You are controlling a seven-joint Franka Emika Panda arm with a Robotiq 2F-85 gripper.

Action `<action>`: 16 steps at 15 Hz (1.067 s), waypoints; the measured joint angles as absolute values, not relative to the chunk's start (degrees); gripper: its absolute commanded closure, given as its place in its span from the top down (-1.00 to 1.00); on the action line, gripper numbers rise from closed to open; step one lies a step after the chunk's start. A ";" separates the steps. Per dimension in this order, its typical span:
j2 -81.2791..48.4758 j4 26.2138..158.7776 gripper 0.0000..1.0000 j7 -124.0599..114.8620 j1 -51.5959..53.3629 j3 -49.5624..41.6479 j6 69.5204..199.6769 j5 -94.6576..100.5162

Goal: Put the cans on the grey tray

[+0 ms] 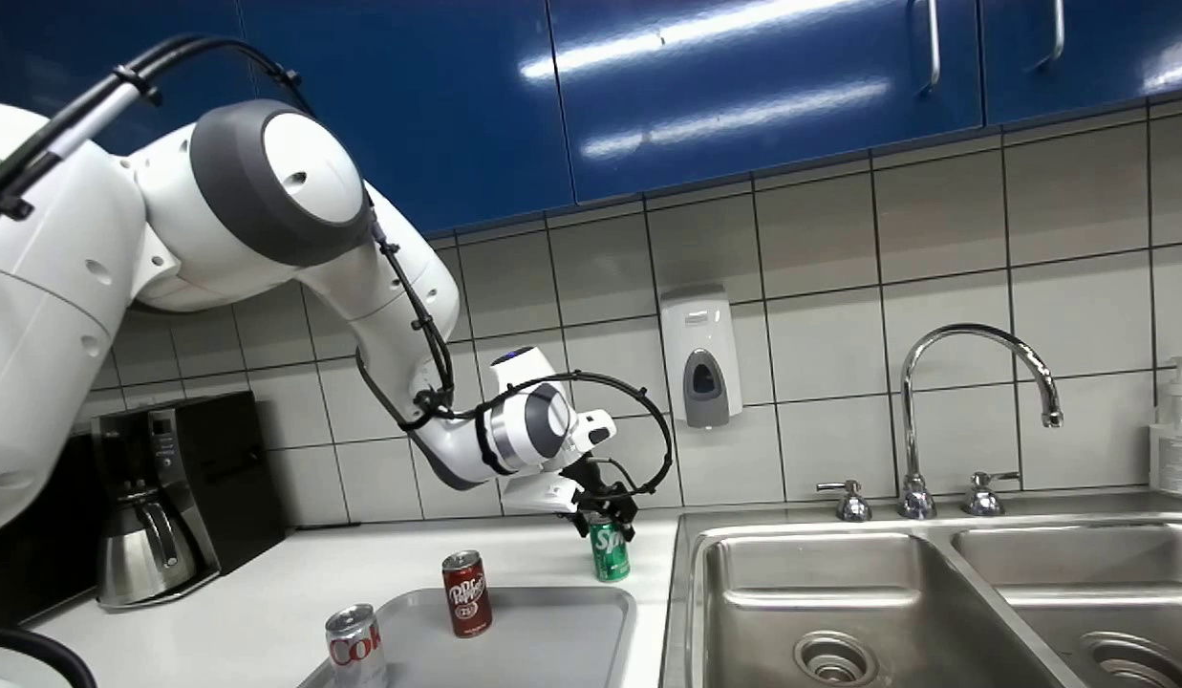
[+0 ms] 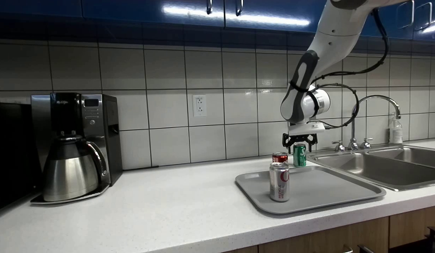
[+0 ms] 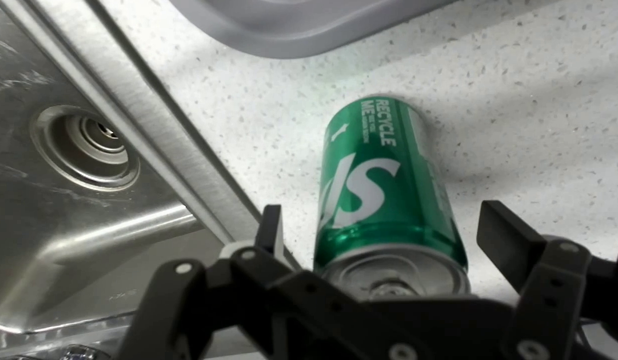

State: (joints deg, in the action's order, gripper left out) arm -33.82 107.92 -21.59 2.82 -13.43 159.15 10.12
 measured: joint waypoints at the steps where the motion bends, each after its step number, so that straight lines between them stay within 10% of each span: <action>1: -33.99 107.75 0.31 -21.45 2.77 -13.43 159.20 10.09; 4: -34.35 107.37 -0.20 -21.11 2.68 -13.43 159.50 10.03; 16: -34.53 107.13 -0.22 -20.95 2.68 -13.41 160.91 9.85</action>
